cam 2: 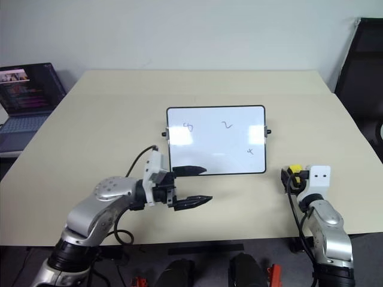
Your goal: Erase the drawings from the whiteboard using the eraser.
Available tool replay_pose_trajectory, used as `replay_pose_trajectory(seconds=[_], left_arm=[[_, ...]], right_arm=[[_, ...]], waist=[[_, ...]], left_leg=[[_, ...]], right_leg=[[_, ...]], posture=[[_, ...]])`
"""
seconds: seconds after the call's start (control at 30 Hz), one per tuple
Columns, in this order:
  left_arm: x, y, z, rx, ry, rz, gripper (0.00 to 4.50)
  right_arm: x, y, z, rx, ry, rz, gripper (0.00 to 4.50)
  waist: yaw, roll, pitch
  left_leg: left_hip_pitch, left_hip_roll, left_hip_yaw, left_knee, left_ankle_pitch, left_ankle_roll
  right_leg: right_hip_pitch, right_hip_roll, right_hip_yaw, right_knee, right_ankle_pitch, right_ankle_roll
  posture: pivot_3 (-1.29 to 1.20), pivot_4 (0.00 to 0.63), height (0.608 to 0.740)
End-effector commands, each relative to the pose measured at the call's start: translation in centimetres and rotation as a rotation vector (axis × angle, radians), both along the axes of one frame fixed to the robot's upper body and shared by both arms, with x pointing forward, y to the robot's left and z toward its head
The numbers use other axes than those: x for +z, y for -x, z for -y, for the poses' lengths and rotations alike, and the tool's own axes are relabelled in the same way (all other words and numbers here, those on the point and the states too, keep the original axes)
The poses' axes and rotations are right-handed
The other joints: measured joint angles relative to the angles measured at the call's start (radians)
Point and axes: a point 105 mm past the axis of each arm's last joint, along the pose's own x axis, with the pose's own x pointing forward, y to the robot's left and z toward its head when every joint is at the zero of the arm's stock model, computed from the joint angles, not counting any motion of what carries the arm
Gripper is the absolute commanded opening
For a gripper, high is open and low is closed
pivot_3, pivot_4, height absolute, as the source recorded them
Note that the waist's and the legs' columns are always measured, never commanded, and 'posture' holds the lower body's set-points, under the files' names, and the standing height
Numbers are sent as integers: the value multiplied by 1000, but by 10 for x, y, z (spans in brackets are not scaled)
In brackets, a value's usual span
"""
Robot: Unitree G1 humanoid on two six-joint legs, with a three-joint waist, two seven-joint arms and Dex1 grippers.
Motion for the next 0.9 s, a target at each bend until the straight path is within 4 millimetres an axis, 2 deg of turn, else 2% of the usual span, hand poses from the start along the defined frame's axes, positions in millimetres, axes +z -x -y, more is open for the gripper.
replay_pose_trajectory(seconds=[0.03,0.47,0.57,0.8,0.83,0.9], left_arm=[[8,0,-1,-4,8,45,4500],[10,-5,-1,14,19,62,4500],[10,-5,0,16,21,63,4500],[11,-6,0,22,26,68,4500],[11,-6,0,22,27,68,4500],[11,-7,1,23,29,69,4500]], right_arm=[[10,-2,1,-8,14,47,4480],[11,-3,4,-20,13,52,4480],[11,-3,4,-22,20,53,3881],[13,-4,5,-24,21,62,1360],[13,-4,5,-24,21,63,1139],[13,-4,6,-25,23,64,1106]], waist=[[0,0,0],[0,0,0],[0,0,0],[0,0,0],[0,0,0],[0,0,0]], left_leg=[[0,0,0,0,0,0],[0,0,0,0,0,0],[0,0,0,0,0,0],[0,0,0,0,0,0],[0,0,0,0,0,0],[0,0,0,0,0,0]], right_leg=[[0,0,0,0,0,0],[0,0,0,0,0,0],[0,0,0,0,0,0],[0,0,0,0,0,0],[0,0,0,0,0,0],[0,0,0,0,0,0]], posture=[[0,150,740],[0,150,740],[0,150,740],[0,150,740],[0,150,740],[0,150,740]])
